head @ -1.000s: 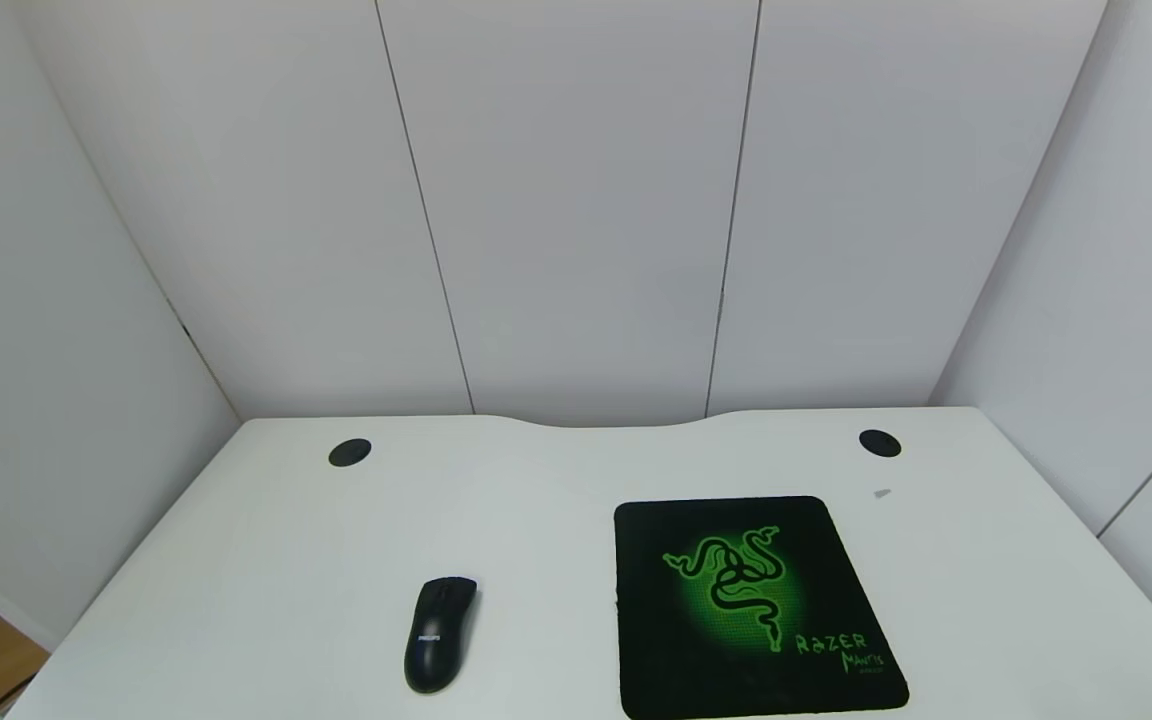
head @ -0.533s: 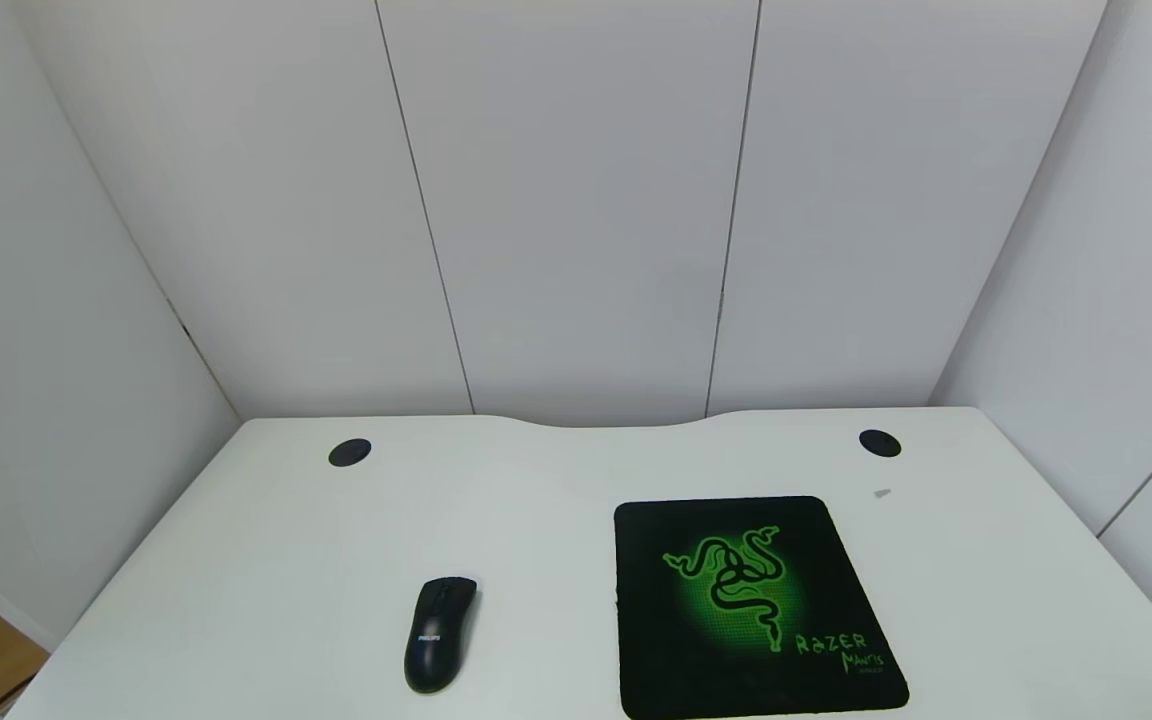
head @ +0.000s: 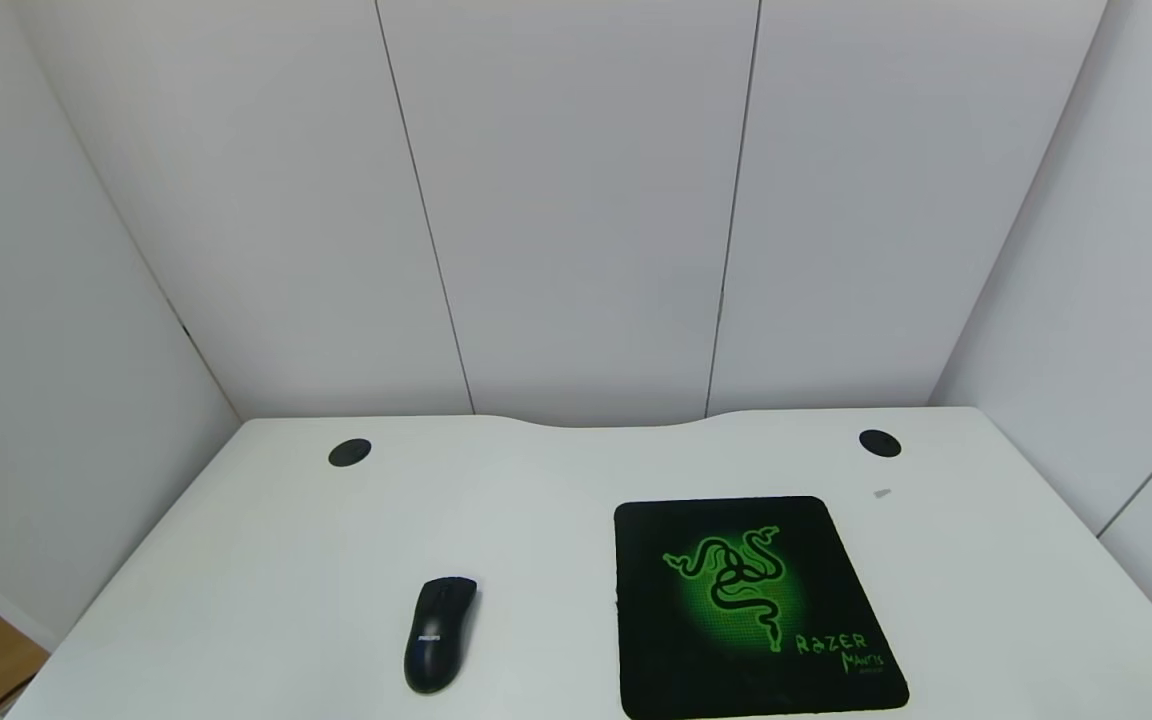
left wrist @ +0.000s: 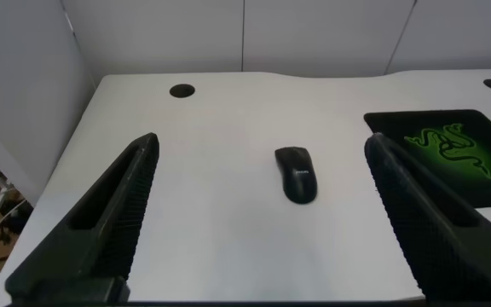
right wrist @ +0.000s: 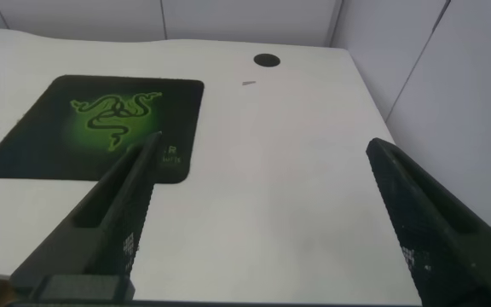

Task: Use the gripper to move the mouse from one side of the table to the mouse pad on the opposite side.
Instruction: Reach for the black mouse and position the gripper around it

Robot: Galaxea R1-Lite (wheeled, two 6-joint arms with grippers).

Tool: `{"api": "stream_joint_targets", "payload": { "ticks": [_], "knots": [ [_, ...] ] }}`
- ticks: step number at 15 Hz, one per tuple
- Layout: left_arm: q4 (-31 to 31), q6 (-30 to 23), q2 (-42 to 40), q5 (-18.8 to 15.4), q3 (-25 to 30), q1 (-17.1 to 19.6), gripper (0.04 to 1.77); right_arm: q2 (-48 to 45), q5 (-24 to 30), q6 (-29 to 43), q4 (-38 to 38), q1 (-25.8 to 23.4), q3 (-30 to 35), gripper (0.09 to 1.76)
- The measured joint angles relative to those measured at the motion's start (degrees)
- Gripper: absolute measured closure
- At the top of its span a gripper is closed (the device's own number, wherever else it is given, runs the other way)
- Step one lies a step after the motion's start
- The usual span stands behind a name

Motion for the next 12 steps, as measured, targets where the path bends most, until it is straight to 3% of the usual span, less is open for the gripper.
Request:
{"api": "stream_joint_targets", "payload": {
  "ticks": [6, 12],
  "knots": [
    [0.9, -0.3, 17.7, 0.6, -11.9, 0.0, 0.09, 0.0, 0.0, 0.0, 0.0, 0.0, 0.0, 0.14],
    [23.0, -0.2, 37.2, 0.0, -30.0, -0.7, 0.09, 0.0, 0.0, 0.0, 0.0, 0.0, 0.0, 0.14]
  ]
}}
